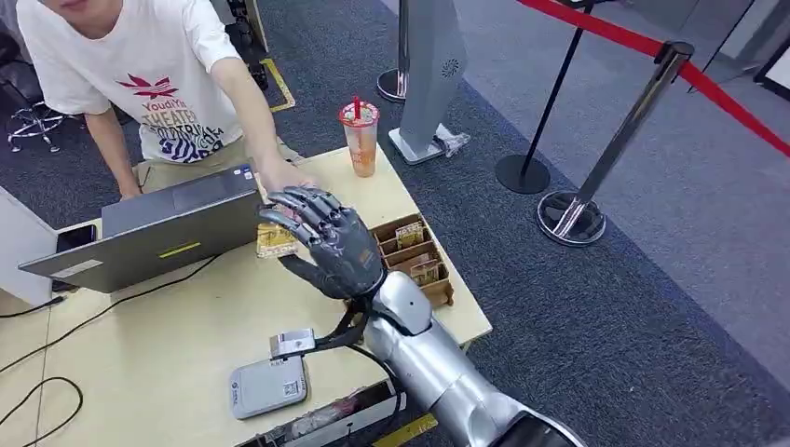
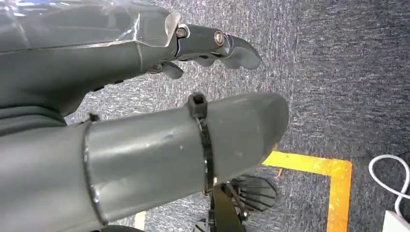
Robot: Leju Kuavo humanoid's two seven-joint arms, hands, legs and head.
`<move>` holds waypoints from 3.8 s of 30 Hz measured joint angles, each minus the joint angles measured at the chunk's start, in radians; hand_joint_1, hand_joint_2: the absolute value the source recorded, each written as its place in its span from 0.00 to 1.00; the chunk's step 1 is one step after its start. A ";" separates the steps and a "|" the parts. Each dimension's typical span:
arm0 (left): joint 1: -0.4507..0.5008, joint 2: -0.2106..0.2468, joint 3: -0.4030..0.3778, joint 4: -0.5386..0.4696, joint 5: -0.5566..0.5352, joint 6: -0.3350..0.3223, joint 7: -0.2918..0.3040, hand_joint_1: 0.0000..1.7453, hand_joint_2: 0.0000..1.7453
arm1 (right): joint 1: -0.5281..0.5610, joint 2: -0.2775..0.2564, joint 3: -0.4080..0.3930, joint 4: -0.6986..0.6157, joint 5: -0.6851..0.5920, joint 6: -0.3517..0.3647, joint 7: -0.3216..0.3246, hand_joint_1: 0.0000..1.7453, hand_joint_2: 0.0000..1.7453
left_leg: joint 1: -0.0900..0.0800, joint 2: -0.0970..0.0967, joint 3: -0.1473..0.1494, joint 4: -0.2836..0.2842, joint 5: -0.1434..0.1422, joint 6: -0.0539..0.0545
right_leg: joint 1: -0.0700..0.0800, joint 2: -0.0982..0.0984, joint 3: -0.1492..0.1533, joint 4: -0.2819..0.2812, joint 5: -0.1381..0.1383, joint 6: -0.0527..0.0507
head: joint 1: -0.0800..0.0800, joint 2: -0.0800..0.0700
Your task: Pass the card to the sensor for recognition and then transmit it.
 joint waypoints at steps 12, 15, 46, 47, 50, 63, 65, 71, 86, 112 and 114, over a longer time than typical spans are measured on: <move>0.001 0.005 0.000 0.000 0.007 0.000 -0.007 0.00 0.00 | 0.001 0.008 -0.013 0.000 0.011 0.000 -0.003 0.91 1.00 | 0.000 0.000 0.000 0.000 0.000 0.000 | 0.000 0.000 0.000 0.000 0.000 0.000 | 0.000 0.000; 0.001 0.006 0.000 0.000 0.007 0.000 -0.007 0.00 0.00 | 0.001 0.008 -0.015 0.000 0.011 0.000 -0.005 0.94 1.00 | 0.000 0.000 0.000 0.000 0.000 0.000 | 0.000 0.000 0.000 0.000 0.000 0.000 | 0.000 0.000; 0.012 0.016 0.000 0.000 0.017 -0.002 -0.010 0.00 0.00 | 0.003 -0.126 0.227 -0.171 -0.973 0.423 0.090 1.00 1.00 | 0.000 0.000 0.000 0.000 0.000 0.000 | 0.000 0.000 -0.001 0.000 0.000 0.000 | 0.000 0.000; 0.012 0.016 0.000 0.000 0.019 -0.002 -0.006 0.00 0.00 | 0.003 -0.133 0.236 -0.182 -1.029 0.487 0.098 1.00 1.00 | 0.000 0.000 0.000 0.000 0.000 0.000 | 0.000 0.000 -0.001 0.000 0.000 0.000 | 0.000 0.000; 0.014 0.017 0.001 0.000 0.028 -0.001 -0.006 0.00 0.00 | 0.004 -0.149 0.257 -0.209 -1.168 0.664 0.137 1.00 1.00 | 0.000 0.000 0.000 0.000 0.000 0.000 | 0.000 0.000 -0.001 0.000 0.000 0.000 | 0.000 0.000; 0.017 0.016 0.002 0.000 0.032 0.003 -0.015 0.00 0.00 | -0.007 -0.196 0.441 -0.135 -1.366 0.988 0.241 1.00 1.00 | 0.000 0.000 0.000 0.000 0.000 0.000 | 0.000 0.000 0.000 0.000 0.000 0.000 | 0.000 0.000; 0.017 0.016 0.002 0.000 0.032 0.003 -0.015 0.00 0.00 | -0.026 -0.197 0.481 -0.083 -1.385 1.008 0.245 1.00 1.00 | 0.000 0.000 0.000 0.000 0.000 0.000 | 0.000 0.000 0.000 0.000 0.000 0.000 | 0.000 0.000; 0.017 0.014 0.002 0.000 0.026 0.002 -0.014 0.00 0.00 | -0.049 -0.197 0.560 0.026 -1.408 1.012 0.245 1.00 1.00 | 0.000 0.000 0.000 0.000 0.000 0.000 | 0.000 0.000 0.000 0.000 0.000 0.000 | 0.000 0.000; 0.016 0.014 0.002 0.000 0.015 -0.006 -0.011 0.00 0.00 | -0.071 -0.184 0.618 0.203 -1.426 0.925 0.264 1.00 1.00 | 0.000 0.000 0.000 0.000 0.000 0.000 | 0.000 0.000 0.000 0.000 0.000 0.000 | 0.000 0.000; 0.017 0.014 0.002 0.000 0.017 -0.007 -0.005 0.00 0.00 | -0.095 -0.119 0.589 0.457 -1.443 0.877 0.259 1.00 1.00 | 0.000 0.000 0.000 0.000 0.000 0.000 | 0.000 0.000 0.000 0.000 0.000 0.000 | 0.000 0.000; 0.017 0.014 0.002 0.000 0.018 -0.007 -0.005 0.00 0.00 | -0.098 -0.114 0.585 0.469 -1.443 0.875 0.258 1.00 1.00 | 0.000 0.000 0.000 0.000 0.000 0.000 | 0.000 0.000 0.000 0.000 0.000 0.000 | 0.000 0.000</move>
